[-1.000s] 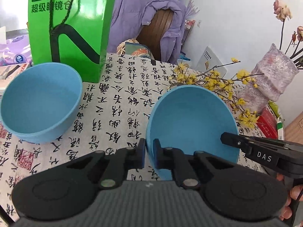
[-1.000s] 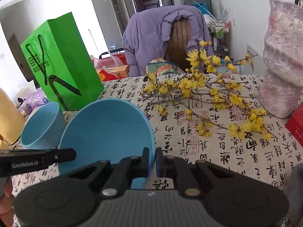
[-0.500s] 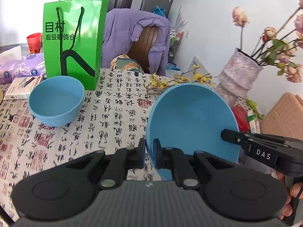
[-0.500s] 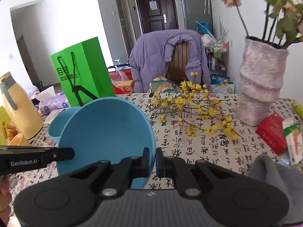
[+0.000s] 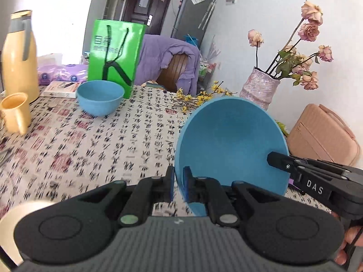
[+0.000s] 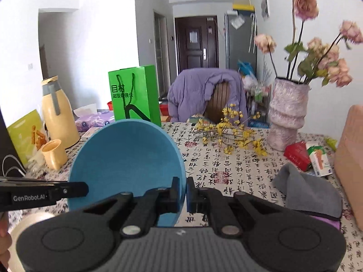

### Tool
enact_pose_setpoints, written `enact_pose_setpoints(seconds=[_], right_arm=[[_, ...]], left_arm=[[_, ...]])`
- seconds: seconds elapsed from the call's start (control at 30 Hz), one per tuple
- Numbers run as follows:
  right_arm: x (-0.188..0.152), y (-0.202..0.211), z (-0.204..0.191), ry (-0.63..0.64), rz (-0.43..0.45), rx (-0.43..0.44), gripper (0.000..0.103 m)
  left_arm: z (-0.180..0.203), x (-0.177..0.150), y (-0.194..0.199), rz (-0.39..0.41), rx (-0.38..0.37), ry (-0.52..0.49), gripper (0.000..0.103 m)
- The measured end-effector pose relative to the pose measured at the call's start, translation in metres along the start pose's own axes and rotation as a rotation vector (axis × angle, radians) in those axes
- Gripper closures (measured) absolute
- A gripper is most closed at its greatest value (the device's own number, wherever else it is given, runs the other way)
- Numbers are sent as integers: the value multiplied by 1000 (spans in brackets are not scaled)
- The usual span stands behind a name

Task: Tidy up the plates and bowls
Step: 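Carry the second blue bowl and lower it into the first blue bowl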

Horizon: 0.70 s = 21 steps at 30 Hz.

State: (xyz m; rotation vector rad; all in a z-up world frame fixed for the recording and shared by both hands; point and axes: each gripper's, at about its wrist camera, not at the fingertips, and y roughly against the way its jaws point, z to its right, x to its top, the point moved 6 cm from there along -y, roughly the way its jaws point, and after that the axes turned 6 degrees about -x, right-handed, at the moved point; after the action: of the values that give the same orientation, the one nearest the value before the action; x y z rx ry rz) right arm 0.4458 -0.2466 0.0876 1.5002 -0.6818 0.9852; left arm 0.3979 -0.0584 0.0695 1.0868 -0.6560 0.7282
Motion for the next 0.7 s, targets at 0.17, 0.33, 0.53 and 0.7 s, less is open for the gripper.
enact_pose_setpoints(seconds=[0.17,0.33,0.53,0.7], right_arm=[[-43,49,-20,18,28,6,97],[-83,84,-30,-8,27,20,98],[-126,132,-54,19,68,10,97],[-150,156,-66,23,65,19,97]], left_arm=[[-7,-52,39,12,-13,26,95],[-14,-98,73,7,-27,74,95],[-10,-131,122,64,21,19,95],[-11,-148,140,54,19,30,95]])
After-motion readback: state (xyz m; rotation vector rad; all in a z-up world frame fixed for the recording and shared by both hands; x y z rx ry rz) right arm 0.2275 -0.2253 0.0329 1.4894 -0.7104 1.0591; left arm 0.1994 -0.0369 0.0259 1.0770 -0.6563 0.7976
